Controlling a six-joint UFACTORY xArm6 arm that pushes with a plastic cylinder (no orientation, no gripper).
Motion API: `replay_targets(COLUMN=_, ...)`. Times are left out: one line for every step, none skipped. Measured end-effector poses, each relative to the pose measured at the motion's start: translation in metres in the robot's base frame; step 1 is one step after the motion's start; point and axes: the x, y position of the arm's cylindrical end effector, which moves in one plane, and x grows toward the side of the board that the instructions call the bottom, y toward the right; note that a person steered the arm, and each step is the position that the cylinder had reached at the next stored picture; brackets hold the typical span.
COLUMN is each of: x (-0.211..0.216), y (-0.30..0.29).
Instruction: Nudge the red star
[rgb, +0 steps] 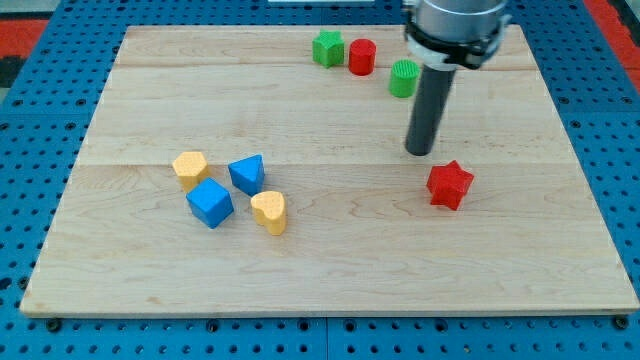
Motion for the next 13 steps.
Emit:
replay_targets(x=0.049, y=0.032)
replay_targets(x=0.041, y=0.057)
replay_targets(x=0.033, y=0.089)
replay_targets(x=0.062, y=0.075)
replay_targets(x=0.066, y=0.071)
replay_targets(x=0.054, y=0.038)
replay_targets(x=0.097, y=0.042)
replay_targets(x=0.104, y=0.038)
replay_targets(x=0.083, y=0.026)
replay_targets(x=0.109, y=-0.003)
replay_targets(x=0.11, y=-0.007)
replay_targets(x=0.122, y=0.003)
replay_targets(x=0.172, y=0.003)
